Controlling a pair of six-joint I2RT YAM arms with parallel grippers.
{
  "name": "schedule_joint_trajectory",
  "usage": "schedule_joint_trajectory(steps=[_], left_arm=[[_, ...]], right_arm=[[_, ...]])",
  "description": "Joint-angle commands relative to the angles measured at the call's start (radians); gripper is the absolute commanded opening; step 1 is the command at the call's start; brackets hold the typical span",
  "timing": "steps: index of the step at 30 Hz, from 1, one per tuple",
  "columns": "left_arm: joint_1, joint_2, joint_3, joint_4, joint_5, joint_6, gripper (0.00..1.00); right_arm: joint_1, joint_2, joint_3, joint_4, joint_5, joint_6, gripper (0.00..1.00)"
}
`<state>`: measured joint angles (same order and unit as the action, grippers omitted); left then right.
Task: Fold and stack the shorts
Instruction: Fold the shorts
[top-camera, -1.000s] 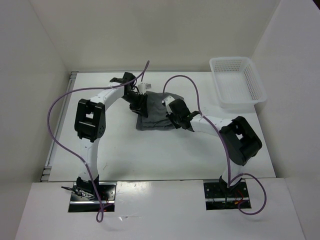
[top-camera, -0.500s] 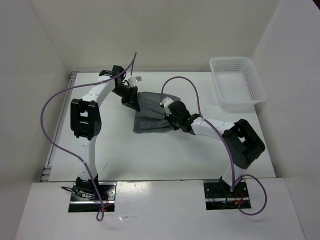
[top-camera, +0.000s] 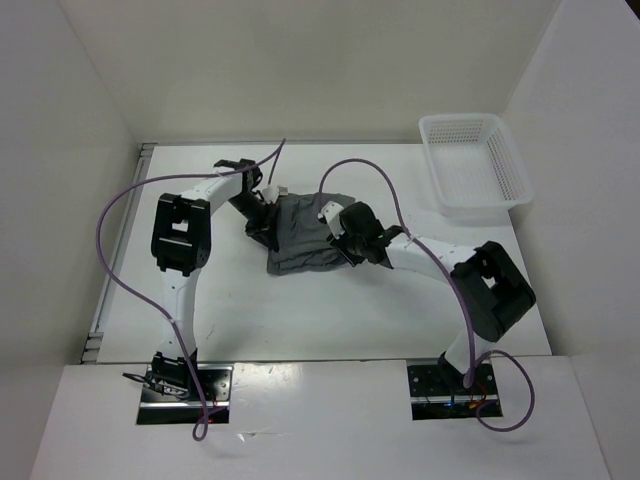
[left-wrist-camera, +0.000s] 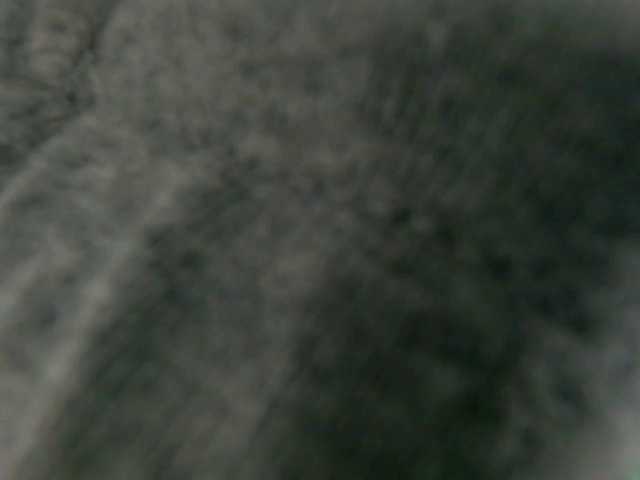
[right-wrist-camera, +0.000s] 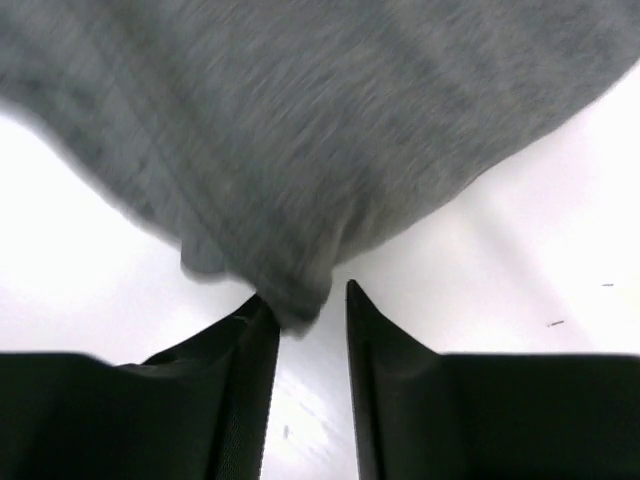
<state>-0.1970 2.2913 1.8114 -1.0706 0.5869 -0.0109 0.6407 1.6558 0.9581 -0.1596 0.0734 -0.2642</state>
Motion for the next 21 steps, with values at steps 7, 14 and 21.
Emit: schedule_joint_trajectory(steps=[7, 14, 21], left_arm=[[0.004, -0.024, -0.024, -0.023, -0.055, 0.011, 0.41], [0.113, -0.138, 0.075, -0.160, 0.125, 0.011, 0.58], [0.102, -0.115, 0.324, -0.078, 0.191, 0.011, 0.60]], right_arm=[[-0.010, -0.395, 0.131, -0.368, -0.333, -0.134, 0.54], [-0.010, -0.116, 0.200, -0.074, -0.215, 0.074, 0.23], [-0.001, 0.083, 0.209, -0.012, -0.118, 0.008, 0.12]])
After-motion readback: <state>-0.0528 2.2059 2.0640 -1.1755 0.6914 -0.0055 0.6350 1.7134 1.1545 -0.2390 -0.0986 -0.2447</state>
